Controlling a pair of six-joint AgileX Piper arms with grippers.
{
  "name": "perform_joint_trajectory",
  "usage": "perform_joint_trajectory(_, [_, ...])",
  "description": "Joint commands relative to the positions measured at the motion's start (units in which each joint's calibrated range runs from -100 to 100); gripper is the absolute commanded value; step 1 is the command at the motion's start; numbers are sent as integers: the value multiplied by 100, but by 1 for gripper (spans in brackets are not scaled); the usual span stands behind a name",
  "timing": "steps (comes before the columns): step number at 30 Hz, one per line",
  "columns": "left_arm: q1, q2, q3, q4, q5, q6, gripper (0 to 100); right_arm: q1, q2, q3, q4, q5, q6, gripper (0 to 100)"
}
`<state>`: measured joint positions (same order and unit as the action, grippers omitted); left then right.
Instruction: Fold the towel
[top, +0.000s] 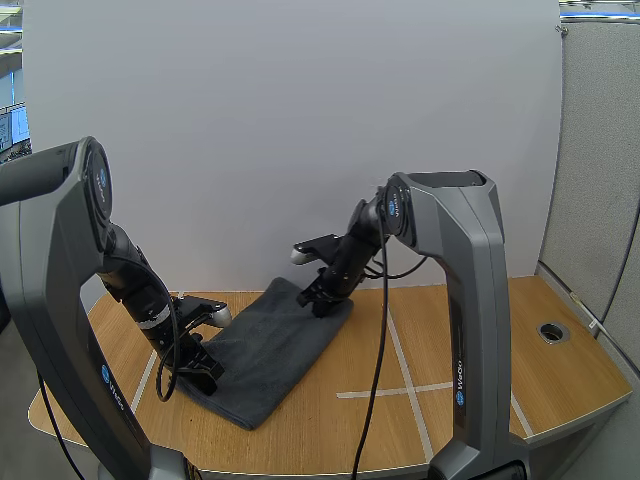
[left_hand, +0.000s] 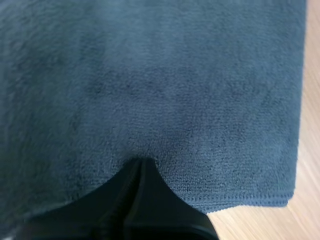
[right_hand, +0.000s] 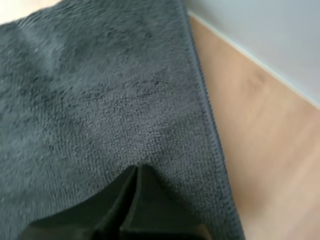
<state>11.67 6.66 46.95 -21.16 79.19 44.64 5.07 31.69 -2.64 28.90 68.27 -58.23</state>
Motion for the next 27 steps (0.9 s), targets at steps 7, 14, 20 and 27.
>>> perform_joint_trajectory(7, [-19,-47,-449,178,-1041,-48,0,-584,-1101,1560,-879,1038,-594,0])
perform_joint_trajectory(14, [-19,-47,-932,-185,-970,71,0,-771,-1745,2632,-968,708,-814,0])
perform_joint_trajectory(20, [-149,-47,-1053,-257,-731,136,0,-862,-2133,3231,-901,425,-959,0])
perform_joint_trajectory(27, [-239,31,-1052,-866,1212,493,0,-862,-2221,3399,-750,262,-939,0])
